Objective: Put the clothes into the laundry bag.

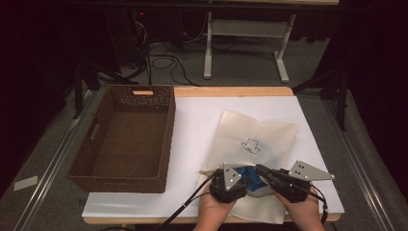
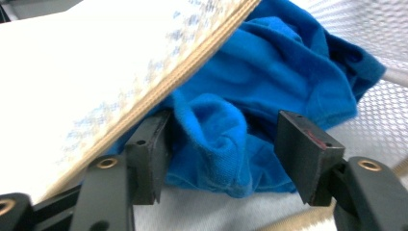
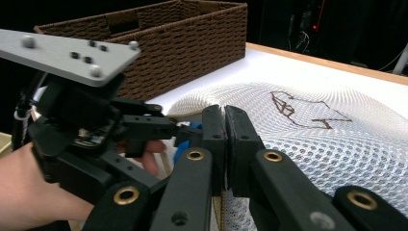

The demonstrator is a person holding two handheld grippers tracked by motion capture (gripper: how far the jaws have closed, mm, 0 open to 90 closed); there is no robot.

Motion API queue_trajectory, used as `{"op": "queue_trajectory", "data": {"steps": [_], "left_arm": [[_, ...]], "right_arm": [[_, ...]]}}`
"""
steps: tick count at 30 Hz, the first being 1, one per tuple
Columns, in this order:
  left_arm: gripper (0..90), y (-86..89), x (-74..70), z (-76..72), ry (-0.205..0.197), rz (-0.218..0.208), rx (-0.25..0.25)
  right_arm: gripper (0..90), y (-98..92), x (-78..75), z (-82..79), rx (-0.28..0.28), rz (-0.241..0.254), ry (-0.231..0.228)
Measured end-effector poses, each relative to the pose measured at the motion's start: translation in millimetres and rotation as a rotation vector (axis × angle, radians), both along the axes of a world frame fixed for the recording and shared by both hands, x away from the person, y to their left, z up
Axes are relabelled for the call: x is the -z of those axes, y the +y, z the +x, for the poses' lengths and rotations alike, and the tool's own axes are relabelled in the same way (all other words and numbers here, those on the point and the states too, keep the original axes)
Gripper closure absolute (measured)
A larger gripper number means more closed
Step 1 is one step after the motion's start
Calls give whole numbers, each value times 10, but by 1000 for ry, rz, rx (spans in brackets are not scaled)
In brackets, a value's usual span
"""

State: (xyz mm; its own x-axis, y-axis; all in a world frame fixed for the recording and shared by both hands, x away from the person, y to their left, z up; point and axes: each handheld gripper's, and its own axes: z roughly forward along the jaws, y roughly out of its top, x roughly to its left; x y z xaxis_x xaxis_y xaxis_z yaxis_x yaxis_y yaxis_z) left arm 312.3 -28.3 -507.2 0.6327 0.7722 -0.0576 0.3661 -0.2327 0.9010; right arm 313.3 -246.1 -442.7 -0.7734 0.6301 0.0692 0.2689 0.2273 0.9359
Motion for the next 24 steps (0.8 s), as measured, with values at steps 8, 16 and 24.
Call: {"op": "queue_trajectory", "data": {"steps": [8,16,24], "left_arm": [[335,123,16,-133,19,30,-5],[694,257,-15,-313,-39,19,-27],[862,6,22,-44,-26,70,-56]], "right_arm": [[889,-9,0,0,1,-1,0],[889,-2,-2,-7,2,1,3],[889,10,-1,-7,-2,-4,0]]}}
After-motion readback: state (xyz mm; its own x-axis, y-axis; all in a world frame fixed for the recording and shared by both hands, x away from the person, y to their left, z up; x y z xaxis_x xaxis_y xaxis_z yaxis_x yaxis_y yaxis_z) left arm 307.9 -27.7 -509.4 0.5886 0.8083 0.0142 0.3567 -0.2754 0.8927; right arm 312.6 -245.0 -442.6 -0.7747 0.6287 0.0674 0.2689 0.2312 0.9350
